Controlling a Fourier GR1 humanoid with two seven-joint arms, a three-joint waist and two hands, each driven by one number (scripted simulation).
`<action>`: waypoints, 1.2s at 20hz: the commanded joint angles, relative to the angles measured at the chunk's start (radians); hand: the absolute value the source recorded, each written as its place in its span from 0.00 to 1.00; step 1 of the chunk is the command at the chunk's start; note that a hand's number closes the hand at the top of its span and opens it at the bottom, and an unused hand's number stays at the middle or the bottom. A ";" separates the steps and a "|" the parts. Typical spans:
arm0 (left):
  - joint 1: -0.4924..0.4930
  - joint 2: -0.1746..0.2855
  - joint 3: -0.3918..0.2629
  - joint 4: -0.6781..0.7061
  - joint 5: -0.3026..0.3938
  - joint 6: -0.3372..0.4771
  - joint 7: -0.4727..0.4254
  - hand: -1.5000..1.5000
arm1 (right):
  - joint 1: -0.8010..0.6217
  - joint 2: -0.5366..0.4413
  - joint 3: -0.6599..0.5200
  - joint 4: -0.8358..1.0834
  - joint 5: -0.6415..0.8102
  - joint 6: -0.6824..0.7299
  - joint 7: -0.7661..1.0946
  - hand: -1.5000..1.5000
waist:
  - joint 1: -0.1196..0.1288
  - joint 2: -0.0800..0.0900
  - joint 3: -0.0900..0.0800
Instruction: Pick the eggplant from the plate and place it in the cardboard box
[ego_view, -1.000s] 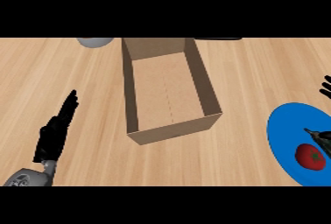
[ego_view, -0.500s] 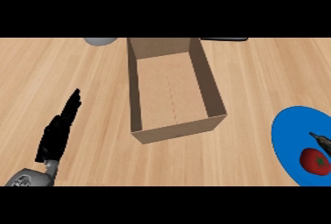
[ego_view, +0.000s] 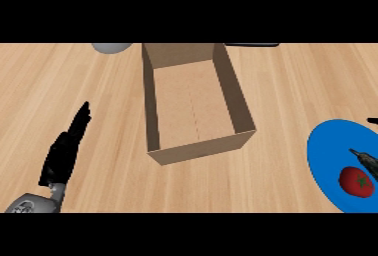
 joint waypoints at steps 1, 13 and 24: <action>0.004 -0.010 -0.003 -0.036 -0.017 0.010 0.037 0.50 | -0.056 0.020 0.075 0.108 0.117 0.065 -0.177 0.00 | -0.008 -0.003 0.000; 0.045 -0.016 0.056 -0.049 -0.037 -0.033 0.035 0.50 | -0.124 0.155 0.142 0.351 0.276 -0.112 -0.237 0.00 | -0.028 -0.007 -0.001; 0.052 -0.052 0.082 -0.053 -0.072 -0.050 0.051 0.50 | -0.199 0.183 0.141 0.496 0.337 -0.118 -0.308 0.00 | -0.032 -0.007 -0.002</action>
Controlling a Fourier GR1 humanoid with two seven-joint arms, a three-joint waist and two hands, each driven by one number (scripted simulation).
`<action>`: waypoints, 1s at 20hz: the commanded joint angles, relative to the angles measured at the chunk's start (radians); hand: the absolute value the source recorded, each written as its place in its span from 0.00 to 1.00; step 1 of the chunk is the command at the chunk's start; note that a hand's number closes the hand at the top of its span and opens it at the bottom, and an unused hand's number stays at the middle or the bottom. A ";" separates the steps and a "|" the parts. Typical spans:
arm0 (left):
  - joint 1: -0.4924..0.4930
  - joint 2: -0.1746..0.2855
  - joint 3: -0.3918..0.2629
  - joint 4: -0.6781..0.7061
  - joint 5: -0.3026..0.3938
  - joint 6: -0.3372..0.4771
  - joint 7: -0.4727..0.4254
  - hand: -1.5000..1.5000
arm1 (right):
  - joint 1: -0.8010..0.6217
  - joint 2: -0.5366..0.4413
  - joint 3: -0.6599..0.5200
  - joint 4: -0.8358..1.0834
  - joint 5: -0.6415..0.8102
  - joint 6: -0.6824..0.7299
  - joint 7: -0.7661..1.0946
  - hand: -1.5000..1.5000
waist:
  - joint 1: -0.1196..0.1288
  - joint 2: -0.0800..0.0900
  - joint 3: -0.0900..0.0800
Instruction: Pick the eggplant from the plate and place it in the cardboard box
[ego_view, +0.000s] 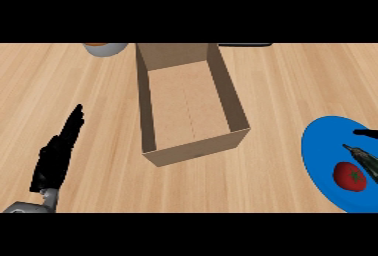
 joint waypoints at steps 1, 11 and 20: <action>-0.021 -0.028 -0.004 0.014 -0.041 0.011 -0.004 0.50 | -0.060 0.037 -0.005 0.054 0.025 0.103 -0.078 0.00 | -0.002 0.001 0.000; 0.014 -0.017 0.051 -0.024 -0.032 -0.043 0.016 0.50 | -0.011 0.066 -0.026 0.123 0.047 0.032 -0.129 0.00 | -0.003 0.000 0.000; -0.040 -0.074 0.082 0.075 -0.074 -0.059 -0.004 0.50 | -0.022 0.114 -0.030 0.139 0.111 -0.005 -0.100 0.00 | -0.011 -0.001 -0.001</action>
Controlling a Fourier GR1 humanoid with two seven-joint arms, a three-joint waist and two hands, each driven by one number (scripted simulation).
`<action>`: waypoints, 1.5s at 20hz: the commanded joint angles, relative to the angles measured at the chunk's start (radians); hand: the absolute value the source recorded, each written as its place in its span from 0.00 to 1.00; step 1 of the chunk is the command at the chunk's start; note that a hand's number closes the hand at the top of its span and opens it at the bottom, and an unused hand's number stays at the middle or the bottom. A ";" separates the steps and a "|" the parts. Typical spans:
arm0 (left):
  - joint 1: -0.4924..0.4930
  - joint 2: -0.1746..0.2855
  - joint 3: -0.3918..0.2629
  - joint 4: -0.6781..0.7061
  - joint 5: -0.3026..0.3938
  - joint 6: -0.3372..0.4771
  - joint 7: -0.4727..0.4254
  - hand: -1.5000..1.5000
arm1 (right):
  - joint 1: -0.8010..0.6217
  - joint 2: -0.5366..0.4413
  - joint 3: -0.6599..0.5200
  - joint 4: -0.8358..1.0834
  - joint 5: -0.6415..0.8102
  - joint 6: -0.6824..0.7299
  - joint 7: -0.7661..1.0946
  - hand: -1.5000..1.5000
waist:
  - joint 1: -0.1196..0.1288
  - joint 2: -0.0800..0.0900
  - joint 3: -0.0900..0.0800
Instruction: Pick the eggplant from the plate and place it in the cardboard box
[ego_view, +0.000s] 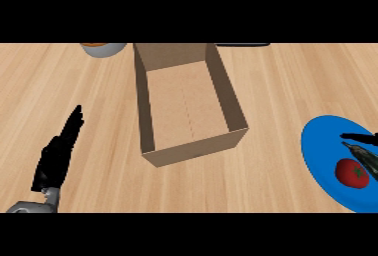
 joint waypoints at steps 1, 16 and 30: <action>-0.004 0.003 0.027 -0.017 0.003 -0.029 0.004 0.50 | -0.010 0.048 -0.004 0.070 0.038 0.025 -0.060 0.00 | 0.006 0.002 0.001; -0.052 -0.056 0.044 0.042 -0.070 -0.036 0.011 0.50 | -0.028 0.022 -0.098 0.116 0.054 -0.211 -0.163 1.00 | -0.001 0.003 0.001; 0.063 -0.022 0.079 -0.026 -0.053 -0.023 0.036 0.50 | -0.063 0.342 -0.247 0.000 -0.044 -0.782 0.728 1.00 | -0.078 -0.057 -0.013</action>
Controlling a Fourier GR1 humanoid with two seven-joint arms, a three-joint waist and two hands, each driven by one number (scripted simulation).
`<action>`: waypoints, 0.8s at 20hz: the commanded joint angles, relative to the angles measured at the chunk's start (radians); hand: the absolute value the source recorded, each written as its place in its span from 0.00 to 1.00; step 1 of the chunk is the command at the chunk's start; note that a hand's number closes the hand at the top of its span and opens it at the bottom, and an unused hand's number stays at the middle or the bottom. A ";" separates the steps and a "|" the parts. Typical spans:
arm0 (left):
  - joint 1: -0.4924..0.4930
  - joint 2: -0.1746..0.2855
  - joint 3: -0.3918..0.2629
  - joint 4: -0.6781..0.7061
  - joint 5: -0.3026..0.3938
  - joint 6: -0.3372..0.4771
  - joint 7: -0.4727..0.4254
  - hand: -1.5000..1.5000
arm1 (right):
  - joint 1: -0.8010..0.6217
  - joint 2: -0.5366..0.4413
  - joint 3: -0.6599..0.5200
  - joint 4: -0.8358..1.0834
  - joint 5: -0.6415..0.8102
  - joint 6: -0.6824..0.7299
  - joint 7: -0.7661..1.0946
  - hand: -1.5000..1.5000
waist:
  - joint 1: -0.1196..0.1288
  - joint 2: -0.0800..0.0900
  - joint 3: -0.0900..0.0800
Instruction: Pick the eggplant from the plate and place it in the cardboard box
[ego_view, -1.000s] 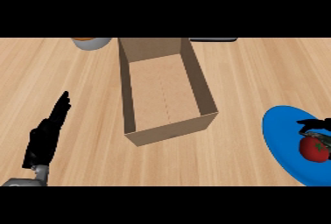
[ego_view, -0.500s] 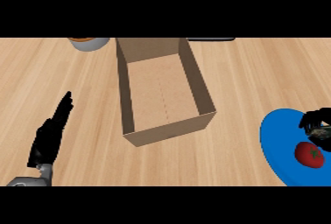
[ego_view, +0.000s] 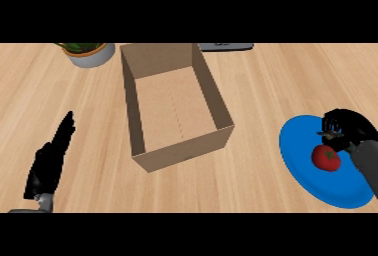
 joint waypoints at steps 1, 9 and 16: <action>0.006 0.003 0.007 -0.016 0.005 0.002 0.015 0.50 | -0.027 0.087 0.003 -0.061 0.019 -0.168 0.206 1.00 | -0.016 -0.011 0.002; 0.057 -0.010 0.004 -0.014 -0.010 0.023 -0.007 0.50 | -0.135 0.299 -0.004 -0.355 -0.011 -0.299 0.342 1.00 | -0.024 -0.020 0.007; 0.068 0.003 0.004 -0.042 -0.007 0.003 -0.011 0.50 | -0.136 0.440 0.090 -0.674 0.040 -0.320 0.526 1.00 | -0.022 -0.006 0.011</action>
